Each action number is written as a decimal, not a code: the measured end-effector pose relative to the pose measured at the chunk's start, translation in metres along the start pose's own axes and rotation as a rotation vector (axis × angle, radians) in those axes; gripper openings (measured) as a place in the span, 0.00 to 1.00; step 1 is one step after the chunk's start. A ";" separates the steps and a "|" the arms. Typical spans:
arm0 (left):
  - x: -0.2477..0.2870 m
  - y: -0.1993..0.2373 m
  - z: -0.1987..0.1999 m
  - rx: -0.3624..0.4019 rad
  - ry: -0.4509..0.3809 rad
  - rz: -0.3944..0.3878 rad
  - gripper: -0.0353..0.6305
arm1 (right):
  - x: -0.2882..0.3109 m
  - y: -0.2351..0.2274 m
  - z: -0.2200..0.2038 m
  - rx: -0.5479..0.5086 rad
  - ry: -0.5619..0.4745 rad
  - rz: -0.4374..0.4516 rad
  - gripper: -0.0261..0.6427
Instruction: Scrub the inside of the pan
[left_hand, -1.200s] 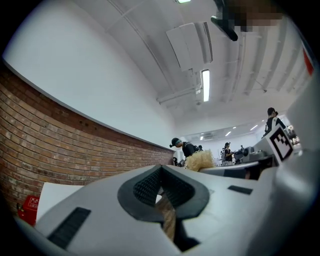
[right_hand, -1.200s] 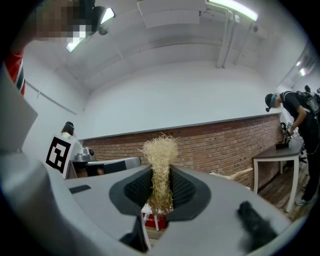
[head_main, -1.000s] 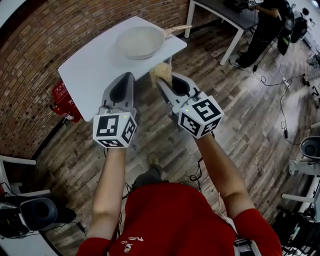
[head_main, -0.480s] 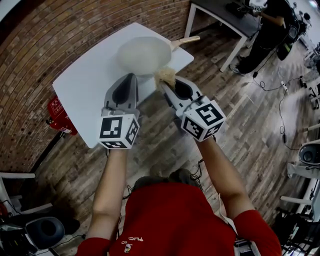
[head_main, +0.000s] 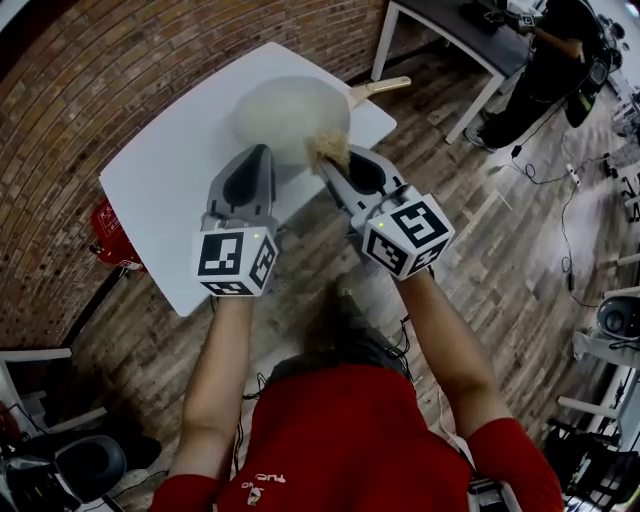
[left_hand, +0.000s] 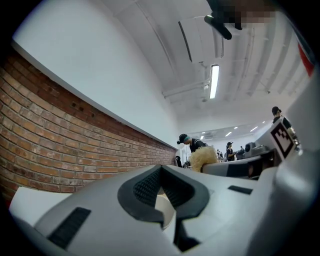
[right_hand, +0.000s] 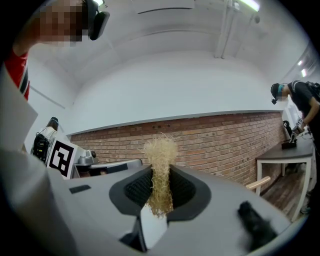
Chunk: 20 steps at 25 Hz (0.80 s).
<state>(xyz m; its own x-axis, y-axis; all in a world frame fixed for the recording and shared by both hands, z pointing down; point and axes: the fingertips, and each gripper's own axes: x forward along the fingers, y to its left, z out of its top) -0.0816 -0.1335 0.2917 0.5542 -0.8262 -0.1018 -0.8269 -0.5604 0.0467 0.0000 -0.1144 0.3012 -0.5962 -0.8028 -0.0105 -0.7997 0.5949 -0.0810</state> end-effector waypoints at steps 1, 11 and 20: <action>0.006 0.005 -0.002 0.001 0.002 0.005 0.07 | 0.008 -0.004 -0.001 0.000 0.000 0.007 0.17; 0.081 0.036 -0.033 0.026 0.030 0.084 0.07 | 0.069 -0.076 -0.010 -0.015 0.005 0.086 0.17; 0.141 0.065 -0.044 0.048 0.036 0.171 0.07 | 0.126 -0.126 -0.008 -0.022 0.013 0.172 0.17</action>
<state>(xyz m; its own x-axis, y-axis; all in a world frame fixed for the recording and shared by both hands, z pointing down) -0.0534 -0.2891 0.3240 0.4073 -0.9113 -0.0606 -0.9126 -0.4087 0.0130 0.0252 -0.2906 0.3181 -0.7250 -0.6887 -0.0089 -0.6872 0.7242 -0.0571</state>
